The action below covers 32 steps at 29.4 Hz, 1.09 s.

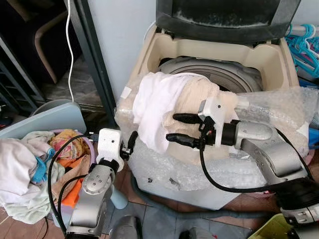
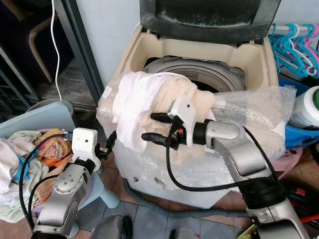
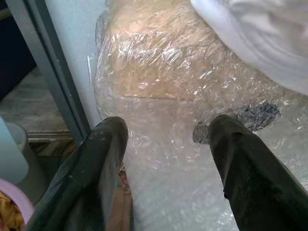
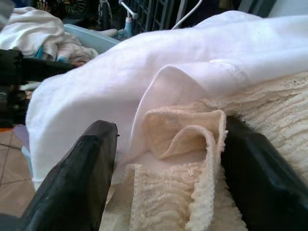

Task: Clothes washing

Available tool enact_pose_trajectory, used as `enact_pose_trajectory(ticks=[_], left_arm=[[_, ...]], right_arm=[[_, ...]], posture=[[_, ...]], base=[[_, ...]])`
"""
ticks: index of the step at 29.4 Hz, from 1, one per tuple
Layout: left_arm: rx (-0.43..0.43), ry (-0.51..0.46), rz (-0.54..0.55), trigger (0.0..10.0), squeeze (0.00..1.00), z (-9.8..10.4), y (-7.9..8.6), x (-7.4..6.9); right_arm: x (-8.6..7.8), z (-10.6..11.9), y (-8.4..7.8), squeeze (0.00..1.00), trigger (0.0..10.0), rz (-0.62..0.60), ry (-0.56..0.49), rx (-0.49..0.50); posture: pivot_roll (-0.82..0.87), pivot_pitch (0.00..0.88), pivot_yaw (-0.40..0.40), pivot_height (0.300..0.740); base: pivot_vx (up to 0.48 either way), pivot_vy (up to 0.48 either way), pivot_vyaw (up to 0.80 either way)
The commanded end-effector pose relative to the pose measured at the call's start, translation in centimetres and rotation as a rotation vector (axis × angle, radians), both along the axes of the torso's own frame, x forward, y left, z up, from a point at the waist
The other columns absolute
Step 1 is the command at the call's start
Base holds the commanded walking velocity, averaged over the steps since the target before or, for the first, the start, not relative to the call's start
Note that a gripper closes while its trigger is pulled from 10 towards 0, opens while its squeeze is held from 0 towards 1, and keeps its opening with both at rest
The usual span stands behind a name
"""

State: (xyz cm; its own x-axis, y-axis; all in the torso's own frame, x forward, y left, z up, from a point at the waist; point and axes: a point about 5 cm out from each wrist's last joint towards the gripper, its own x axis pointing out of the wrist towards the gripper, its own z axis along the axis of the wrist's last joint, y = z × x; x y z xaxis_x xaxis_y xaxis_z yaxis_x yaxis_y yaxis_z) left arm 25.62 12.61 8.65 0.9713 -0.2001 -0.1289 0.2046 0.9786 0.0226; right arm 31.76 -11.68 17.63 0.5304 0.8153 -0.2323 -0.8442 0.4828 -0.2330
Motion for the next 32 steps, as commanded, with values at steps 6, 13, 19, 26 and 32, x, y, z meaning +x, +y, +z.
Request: enact_pose_trajectory(ticks=[6, 13, 19, 26, 32], left_arm=[[0.011, 0.001, 0.011, 10.0, 0.0, 0.0, 0.3, -0.2], [0.012, 0.004, 0.006, 10.0, 0.0, 0.0, 0.3, -0.2], [0.015, 0.011, 0.002, 10.0, 0.0, -0.1, 0.3, -0.2], [0.013, -0.001, 0.017, 10.0, 0.0, 0.0, 0.4, 0.0], [-0.006, -0.004, 0.042, 10.0, 0.0, 0.0, 0.3, 0.3]], right_arm=[[4.2, 1.2, -4.8, 1.0, 10.0, -0.484, -0.112, -0.007], [6.2, 3.5, -8.9, 1.0, 10.0, -0.798, -0.203, 0.078], [6.0, 8.0, -10.3, 1.0, 10.0, -0.88, -0.418, 0.278], [3.6, 9.8, -5.5, 1.0, 10.0, -0.527, -0.548, 0.35], [0.1, 4.8, -1.5, 1.0, 10.0, -0.385, -0.37, 0.38]], posture=[[0.0, 0.047, 0.039, 0.74], [-0.01, 0.05, 0.042, 0.74], [-0.01, 0.05, 0.044, 0.74], [-0.03, 0.041, 0.052, 0.74], [-0.03, 0.028, 0.041, 0.74]], base=[[0.0, 0.0, 0.0], [0.0, 0.0, 0.0], [0.0, 0.0, 0.0], [0.0, 0.0, 0.0], [0.0, 0.0, 0.0]])
